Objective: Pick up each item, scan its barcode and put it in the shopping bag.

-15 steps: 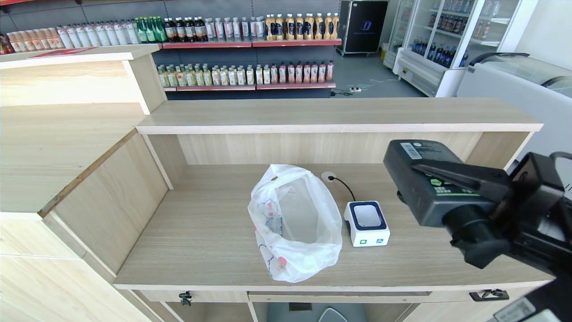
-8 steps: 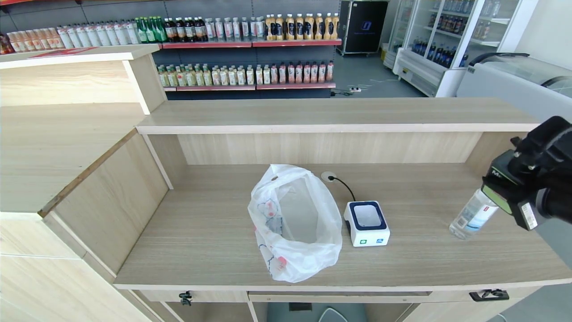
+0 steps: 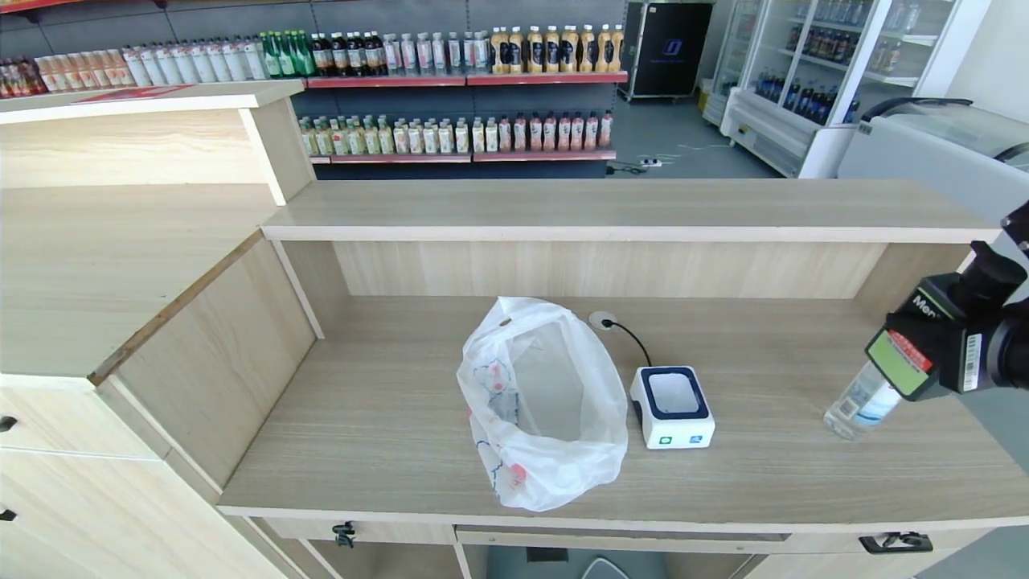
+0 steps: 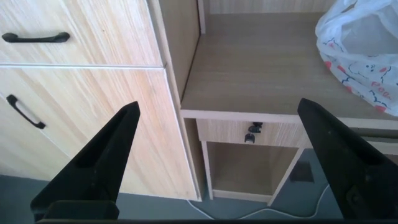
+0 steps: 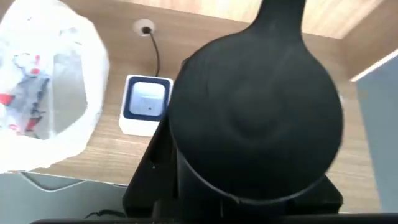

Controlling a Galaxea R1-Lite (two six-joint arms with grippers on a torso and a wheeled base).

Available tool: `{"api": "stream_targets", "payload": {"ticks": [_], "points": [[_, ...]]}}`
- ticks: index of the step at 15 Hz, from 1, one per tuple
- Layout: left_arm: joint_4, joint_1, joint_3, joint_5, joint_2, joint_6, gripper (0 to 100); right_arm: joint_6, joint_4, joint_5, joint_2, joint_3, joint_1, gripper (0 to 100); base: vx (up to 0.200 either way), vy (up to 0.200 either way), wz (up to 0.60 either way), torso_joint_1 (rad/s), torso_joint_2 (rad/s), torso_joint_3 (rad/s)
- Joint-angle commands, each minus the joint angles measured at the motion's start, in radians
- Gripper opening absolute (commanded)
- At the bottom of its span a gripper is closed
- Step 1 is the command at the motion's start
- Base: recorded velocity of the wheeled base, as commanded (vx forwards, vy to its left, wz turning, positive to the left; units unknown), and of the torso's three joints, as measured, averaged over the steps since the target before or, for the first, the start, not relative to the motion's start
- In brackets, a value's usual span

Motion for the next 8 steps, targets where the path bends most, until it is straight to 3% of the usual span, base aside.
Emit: {"api": "stream_targets", "payload": {"ticks": [1, 3, 8], "points": [[0.0, 0.0, 0.0, 0.0, 0.0, 0.0, 100, 0.059, 0.01, 0.047, 0.03, -0.027, 0.025, 0, 0.0, 0.0, 0.6, 0.002, 0.0, 0.002], [0.0, 0.0, 0.0, 0.0, 0.0, 0.0, 100, 0.139, 0.016, 0.228, 0.057, -0.021, -0.023, 0, 0.0, 0.0, 0.0, 0.0, 0.0, 0.0], [0.0, 0.001, 0.0, 0.0, 0.0, 0.0, 100, 0.139, -0.005, 0.752, 0.232, -0.053, -0.325, 0, 0.0, 0.0, 0.0, 0.0, 0.0, 0.0]]}}
